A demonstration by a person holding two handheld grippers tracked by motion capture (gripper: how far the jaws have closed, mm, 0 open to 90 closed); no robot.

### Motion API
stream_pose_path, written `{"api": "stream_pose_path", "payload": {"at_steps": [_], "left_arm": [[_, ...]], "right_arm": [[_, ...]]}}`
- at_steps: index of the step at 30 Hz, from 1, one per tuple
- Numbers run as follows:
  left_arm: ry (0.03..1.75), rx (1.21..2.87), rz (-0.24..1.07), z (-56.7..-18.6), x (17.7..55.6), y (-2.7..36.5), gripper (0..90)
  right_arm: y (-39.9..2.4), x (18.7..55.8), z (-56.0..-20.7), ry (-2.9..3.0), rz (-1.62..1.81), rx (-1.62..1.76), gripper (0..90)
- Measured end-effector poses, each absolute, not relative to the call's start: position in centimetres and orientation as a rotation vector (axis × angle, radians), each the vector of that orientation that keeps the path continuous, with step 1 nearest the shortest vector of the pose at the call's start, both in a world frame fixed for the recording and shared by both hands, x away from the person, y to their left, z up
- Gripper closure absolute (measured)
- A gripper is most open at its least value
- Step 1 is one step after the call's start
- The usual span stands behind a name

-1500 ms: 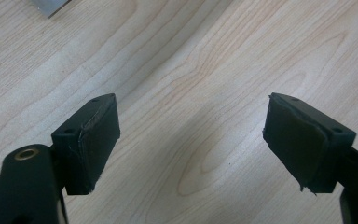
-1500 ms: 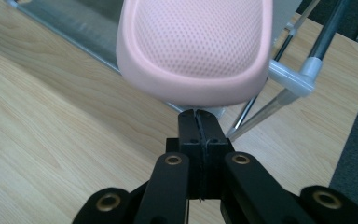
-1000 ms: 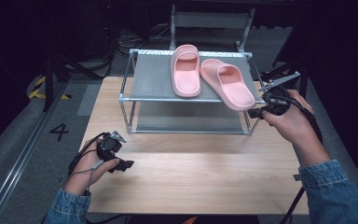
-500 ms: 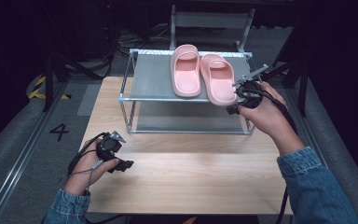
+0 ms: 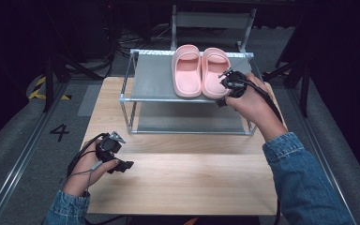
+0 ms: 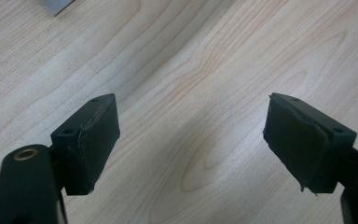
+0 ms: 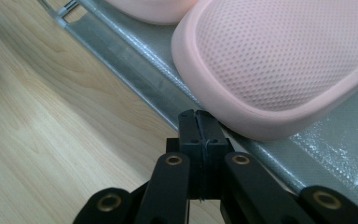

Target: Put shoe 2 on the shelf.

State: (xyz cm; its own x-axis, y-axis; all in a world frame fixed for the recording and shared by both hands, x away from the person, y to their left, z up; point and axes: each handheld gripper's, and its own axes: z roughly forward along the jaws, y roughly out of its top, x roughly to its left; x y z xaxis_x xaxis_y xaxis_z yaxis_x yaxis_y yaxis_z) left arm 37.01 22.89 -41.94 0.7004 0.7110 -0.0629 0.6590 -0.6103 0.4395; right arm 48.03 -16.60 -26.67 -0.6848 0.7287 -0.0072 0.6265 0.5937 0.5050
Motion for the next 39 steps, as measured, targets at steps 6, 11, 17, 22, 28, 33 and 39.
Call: {"api": "stream_pose_path", "payload": {"at_steps": [6, 11, 17, 22, 28, 33, 39], "left_arm": [[1.061, 2.476, 0.161, -41.9, 37.0, 22.9, 18.7], [1.063, 2.477, 0.157, -42.0, 37.0, 22.9, 18.7], [1.062, 2.476, 0.158, -41.9, 37.1, 22.8, 18.7], [1.057, 2.47, 0.159, -41.8, 37.1, 22.7, 18.7], [1.065, 2.462, 0.168, -41.7, 36.9, 22.8, 18.7], [1.063, 2.459, 0.186, -41.7, 36.7, 23.1, 18.7], [1.074, 2.461, 0.192, -41.8, 36.2, 23.7, 18.7]], "right_arm": [[-16.6, 48.8, -27.1, 2.619, 0.666, 1.155, 90.0], [-16.6, 49.0, -27.0, 2.613, 0.682, 1.156, 90.0], [-16.8, 48.4, -26.9, 2.602, 0.698, 1.171, 86.0], [-17.7, 46.8, -26.2, 2.561, 0.809, 1.17, 80.6], [-19.9, 44.5, -25.7, 2.524, 0.883, 1.142, 74.8], [-21.4, 43.1, -26.0, 2.513, 0.91, 1.142, 70.9], [-22.9, 41.9, -26.3, 2.501, 0.925, 1.14, 69.5]]}}
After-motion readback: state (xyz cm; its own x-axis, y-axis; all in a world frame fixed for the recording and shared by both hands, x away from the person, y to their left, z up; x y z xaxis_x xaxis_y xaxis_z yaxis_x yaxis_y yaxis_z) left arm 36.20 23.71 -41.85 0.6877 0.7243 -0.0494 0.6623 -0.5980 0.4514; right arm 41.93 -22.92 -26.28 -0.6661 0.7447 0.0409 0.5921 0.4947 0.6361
